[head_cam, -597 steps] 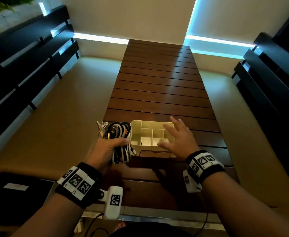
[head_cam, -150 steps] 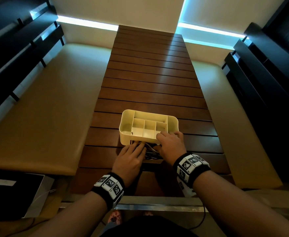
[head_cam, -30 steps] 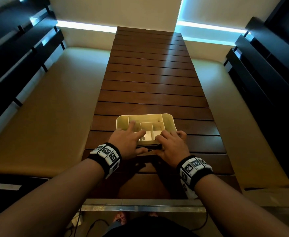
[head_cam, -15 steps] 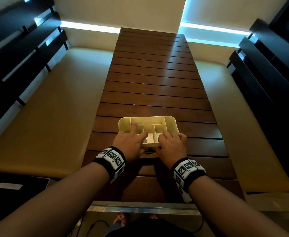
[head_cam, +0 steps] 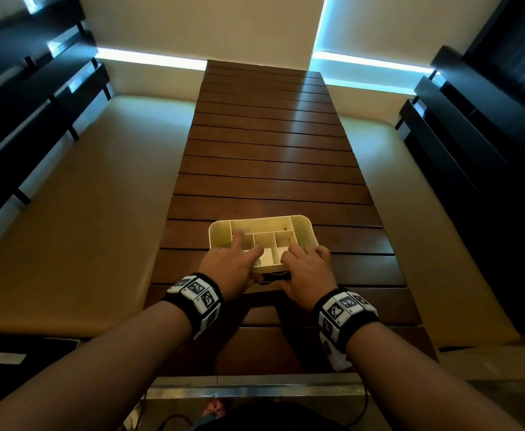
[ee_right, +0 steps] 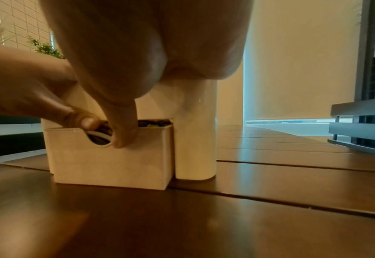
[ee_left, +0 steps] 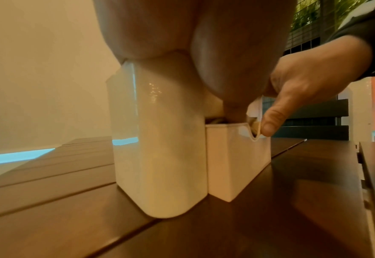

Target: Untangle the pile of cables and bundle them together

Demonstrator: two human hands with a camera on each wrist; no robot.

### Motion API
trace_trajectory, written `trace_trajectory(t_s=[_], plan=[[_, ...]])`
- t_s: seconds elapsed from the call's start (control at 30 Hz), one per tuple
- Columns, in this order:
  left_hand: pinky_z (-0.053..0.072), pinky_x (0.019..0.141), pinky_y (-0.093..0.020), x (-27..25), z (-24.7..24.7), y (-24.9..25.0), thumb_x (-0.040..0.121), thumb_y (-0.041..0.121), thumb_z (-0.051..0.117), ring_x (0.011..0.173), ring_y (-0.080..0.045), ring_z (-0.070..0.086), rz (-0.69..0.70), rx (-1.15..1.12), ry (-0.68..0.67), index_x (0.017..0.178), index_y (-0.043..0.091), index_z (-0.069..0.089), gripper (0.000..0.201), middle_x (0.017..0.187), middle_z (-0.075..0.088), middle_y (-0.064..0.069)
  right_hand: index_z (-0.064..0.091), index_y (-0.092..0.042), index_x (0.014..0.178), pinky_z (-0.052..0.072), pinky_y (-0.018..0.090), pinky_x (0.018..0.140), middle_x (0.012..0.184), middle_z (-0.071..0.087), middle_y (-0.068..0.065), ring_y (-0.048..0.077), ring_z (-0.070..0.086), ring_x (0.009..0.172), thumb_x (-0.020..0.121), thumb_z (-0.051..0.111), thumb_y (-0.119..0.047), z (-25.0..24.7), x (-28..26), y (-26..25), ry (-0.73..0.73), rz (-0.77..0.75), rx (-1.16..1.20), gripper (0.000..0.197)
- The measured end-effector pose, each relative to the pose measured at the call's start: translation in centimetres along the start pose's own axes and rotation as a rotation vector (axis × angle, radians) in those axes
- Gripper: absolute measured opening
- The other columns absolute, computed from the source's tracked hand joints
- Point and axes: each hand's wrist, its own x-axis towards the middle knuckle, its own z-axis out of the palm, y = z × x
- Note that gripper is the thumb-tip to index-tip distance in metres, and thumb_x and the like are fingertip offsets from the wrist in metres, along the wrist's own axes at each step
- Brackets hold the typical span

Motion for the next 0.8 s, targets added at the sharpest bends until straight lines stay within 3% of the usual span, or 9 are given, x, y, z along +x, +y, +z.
trace_trajectory(t_s=[0.13,0.27,0.47,0.53,0.63,0.73,0.8], plan=[[0.054,0.068,-0.038,0.1,-0.2,-0.6,0.076,0.071,0.063,0.086,-0.032,0.066,0.046,-0.013,-0.056,0.135,0.033,0.03,0.078,0.151,0.016,-0.014,0.055,-0.027,0.104,0.02,0.037,0.097,0.113,0.054,-0.009,0.019,0.053,0.106,0.083,0.066,-0.049,0.1,0.3,0.0,-0.013,0.002,-0.014,0.033],[0.052,0.065,-0.036,0.1,-0.3,-0.4,0.087,0.051,0.064,0.081,-0.032,0.067,0.029,-0.025,-0.042,0.136,0.032,0.032,0.062,0.151,0.02,-0.016,0.06,-0.023,0.091,0.026,0.038,0.088,0.101,0.062,-0.006,0.022,0.06,0.091,0.079,0.072,-0.043,0.6,0.6,-0.6,0.058,0.049,-0.02,0.027],[0.053,0.069,-0.038,0.2,-0.2,-0.5,0.086,0.052,0.065,0.086,-0.032,0.068,0.031,-0.042,-0.027,0.134,0.033,0.034,0.06,0.15,0.022,-0.015,0.059,-0.024,0.084,0.026,0.036,0.082,0.091,0.06,-0.007,0.021,0.06,0.082,0.075,0.076,-0.044,1.1,0.7,-0.3,0.118,0.03,-0.01,0.028],[0.054,0.07,-0.038,0.2,-0.1,-0.6,0.086,0.053,0.065,0.086,-0.032,0.068,0.044,-0.037,-0.031,0.133,0.033,0.034,0.06,0.15,0.023,-0.015,0.059,-0.026,0.088,0.024,0.035,0.084,0.098,0.058,-0.007,0.02,0.058,0.089,0.074,0.074,-0.047,1.4,0.2,0.3,0.169,-0.025,0.024,0.03],[0.056,0.068,-0.039,0.3,-0.1,-1.3,0.085,0.056,0.064,0.083,-0.029,0.068,0.097,-0.017,-0.021,0.13,0.035,0.038,0.056,0.152,0.024,-0.015,0.058,-0.034,0.112,0.03,0.04,0.092,0.129,0.05,-0.004,0.021,0.044,0.116,0.068,0.074,-0.053,1.0,-0.4,1.6,0.226,-0.061,0.1,0.051],[0.056,0.064,-0.038,0.5,0.0,-2.1,0.085,0.057,0.063,0.08,-0.028,0.068,0.164,0.021,-0.01,0.128,0.038,0.041,0.052,0.154,0.024,-0.013,0.046,-0.042,0.133,0.029,0.048,0.102,0.151,0.037,-0.003,0.021,0.031,0.137,0.062,0.077,-0.06,0.3,0.0,2.4,0.156,-0.066,0.116,0.08],[0.056,0.062,-0.037,0.5,0.1,-2.3,0.082,0.059,0.066,0.075,-0.028,0.067,0.166,0.023,-0.018,0.13,0.038,0.041,0.058,0.154,0.028,-0.013,0.042,-0.041,0.138,0.03,0.051,0.109,0.154,0.039,-0.004,0.022,0.034,0.142,0.064,0.077,-0.062,0.5,0.3,2.6,0.093,-0.081,0.129,0.084]])
